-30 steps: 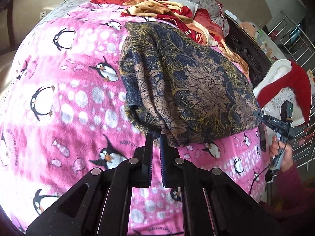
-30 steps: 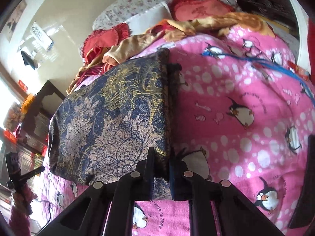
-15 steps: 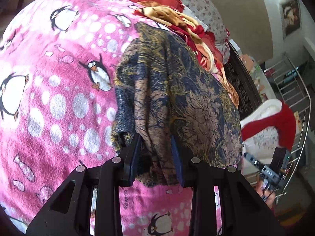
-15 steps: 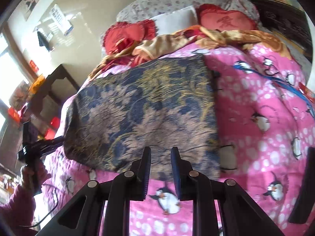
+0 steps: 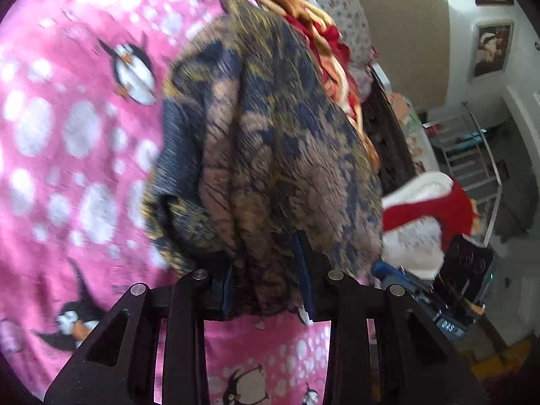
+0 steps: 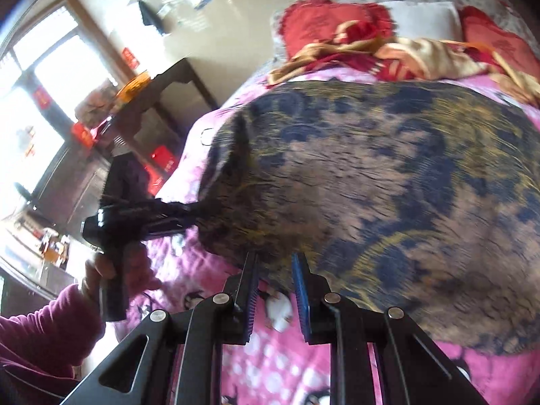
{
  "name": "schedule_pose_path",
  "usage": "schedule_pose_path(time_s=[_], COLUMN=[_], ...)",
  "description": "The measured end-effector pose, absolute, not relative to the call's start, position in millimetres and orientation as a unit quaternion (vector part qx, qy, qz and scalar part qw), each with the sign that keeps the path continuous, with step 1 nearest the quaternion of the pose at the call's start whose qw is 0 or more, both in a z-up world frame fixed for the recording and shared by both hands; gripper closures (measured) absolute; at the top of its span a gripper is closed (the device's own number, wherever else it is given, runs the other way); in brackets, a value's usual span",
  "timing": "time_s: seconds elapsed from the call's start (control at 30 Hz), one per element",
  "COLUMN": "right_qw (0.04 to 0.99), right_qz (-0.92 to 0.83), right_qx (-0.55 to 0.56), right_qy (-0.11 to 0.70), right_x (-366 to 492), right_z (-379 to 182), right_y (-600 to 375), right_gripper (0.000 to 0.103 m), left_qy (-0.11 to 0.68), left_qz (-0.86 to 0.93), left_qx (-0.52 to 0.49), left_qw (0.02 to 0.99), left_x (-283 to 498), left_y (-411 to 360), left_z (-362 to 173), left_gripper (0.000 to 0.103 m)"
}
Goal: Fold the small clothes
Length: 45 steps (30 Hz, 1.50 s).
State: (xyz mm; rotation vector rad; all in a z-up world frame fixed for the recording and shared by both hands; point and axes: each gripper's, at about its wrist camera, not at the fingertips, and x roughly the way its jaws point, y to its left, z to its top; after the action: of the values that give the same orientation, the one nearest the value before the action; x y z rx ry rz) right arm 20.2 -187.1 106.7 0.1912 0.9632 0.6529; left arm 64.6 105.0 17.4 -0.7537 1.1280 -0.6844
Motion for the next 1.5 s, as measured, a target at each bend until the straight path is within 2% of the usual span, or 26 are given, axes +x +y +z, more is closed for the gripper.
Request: schedule_pose_path(time_s=[0.2,0.27,0.33,0.57,0.83,0.93,1.07,1.23,1.5], right_qw=[0.826,0.827,0.829,0.824,0.815,0.816,0.82,0.796,0.826], right_qz=[0.329,0.327,0.323,0.321,0.34,0.344,0.342,0.345,0.308], right_qx=[0.061,0.058,0.063,0.07,0.061,0.044,0.009,0.027,0.034], right_qy=[0.454,0.454,0.453,0.461,0.465,0.462,0.458,0.496,0.471], right_x=[27,29,31,37,54,70,95,123,113], right_z=[112,111,109,107,102,94,77,51,80], right_y=[-155,-153,-156,-157,-131,-106,-68,-43,-85], right_gripper=[0.083,0.068,0.063,0.063,0.06,0.06,0.063,0.063,0.063], left_qy=[0.514,0.507,0.502,0.511,0.479,0.469,0.469,0.483,0.47], left_qz=[-0.405,-0.442,-0.461,-0.431,-0.355,-0.339,-0.298,-0.232,-0.206], left_qx=[-0.3,-0.256,-0.225,-0.197,-0.259,-0.245,-0.191,-0.142,-0.143], left_qw=[0.693,0.694,0.697,0.717,0.76,0.778,0.809,0.832,0.846], left_x=[51,39,30,22,17,12,7,4,10], left_y=[98,96,98,131,169,166,154,139,126], left_z=[25,37,44,53,58,65,74,73,76], left_gripper=[0.074,0.074,0.074,0.074,0.074,0.072,0.06,0.059,0.059])
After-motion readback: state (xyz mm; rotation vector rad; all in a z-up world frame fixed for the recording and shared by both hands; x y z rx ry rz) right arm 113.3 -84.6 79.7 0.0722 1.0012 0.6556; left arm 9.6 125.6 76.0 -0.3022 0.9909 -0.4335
